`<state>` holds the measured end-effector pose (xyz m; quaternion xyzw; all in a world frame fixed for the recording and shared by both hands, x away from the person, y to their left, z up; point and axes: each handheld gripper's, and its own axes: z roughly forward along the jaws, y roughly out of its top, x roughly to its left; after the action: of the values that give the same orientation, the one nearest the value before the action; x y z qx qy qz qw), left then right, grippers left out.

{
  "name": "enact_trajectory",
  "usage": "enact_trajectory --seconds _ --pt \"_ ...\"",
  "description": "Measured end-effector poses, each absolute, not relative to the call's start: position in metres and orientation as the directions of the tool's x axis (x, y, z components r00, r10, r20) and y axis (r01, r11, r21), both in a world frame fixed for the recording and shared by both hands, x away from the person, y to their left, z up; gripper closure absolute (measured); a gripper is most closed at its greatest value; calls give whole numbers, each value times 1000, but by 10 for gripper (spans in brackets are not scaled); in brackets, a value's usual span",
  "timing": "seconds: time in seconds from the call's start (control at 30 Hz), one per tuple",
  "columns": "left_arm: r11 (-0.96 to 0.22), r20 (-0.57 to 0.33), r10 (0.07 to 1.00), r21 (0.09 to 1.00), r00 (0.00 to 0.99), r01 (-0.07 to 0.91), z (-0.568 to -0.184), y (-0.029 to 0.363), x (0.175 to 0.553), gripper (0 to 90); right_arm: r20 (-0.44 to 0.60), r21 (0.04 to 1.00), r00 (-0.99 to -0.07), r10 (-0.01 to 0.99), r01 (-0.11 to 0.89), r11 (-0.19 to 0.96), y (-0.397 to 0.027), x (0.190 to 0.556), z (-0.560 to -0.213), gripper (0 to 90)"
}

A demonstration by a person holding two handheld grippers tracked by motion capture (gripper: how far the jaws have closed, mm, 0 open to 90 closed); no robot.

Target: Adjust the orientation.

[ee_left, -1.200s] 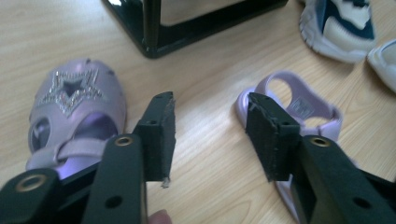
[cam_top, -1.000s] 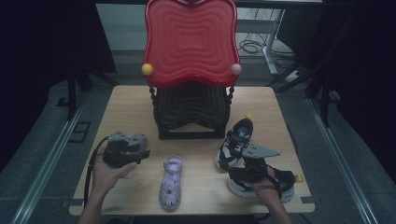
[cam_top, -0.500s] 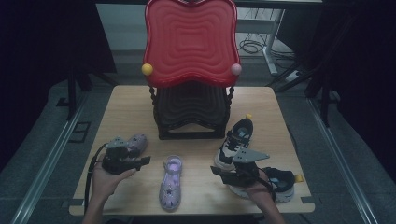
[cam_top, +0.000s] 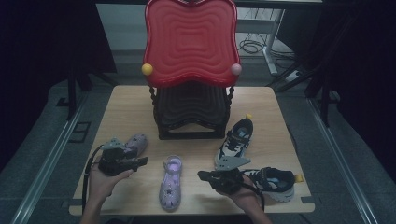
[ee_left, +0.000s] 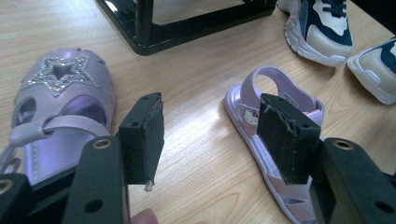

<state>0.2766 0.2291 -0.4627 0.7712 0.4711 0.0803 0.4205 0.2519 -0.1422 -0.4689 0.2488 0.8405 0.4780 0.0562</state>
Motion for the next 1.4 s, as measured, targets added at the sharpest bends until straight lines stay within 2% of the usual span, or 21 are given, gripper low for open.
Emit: enact_trajectory --seconds 0.23,0.87,1.4 --pt "-205 -271 790 729 550 654 -461 231 274 417 161 822 -898 408 351 448 -109 247 -476 890" --pt "-207 -275 794 716 542 666 -464 234 274 411 163 763 -942 293 309 568 -92 232 -509 897" --pt "-186 -278 802 725 529 663 -459 246 271 406 159 757 -956 247 279 591 -55 225 -520 898"
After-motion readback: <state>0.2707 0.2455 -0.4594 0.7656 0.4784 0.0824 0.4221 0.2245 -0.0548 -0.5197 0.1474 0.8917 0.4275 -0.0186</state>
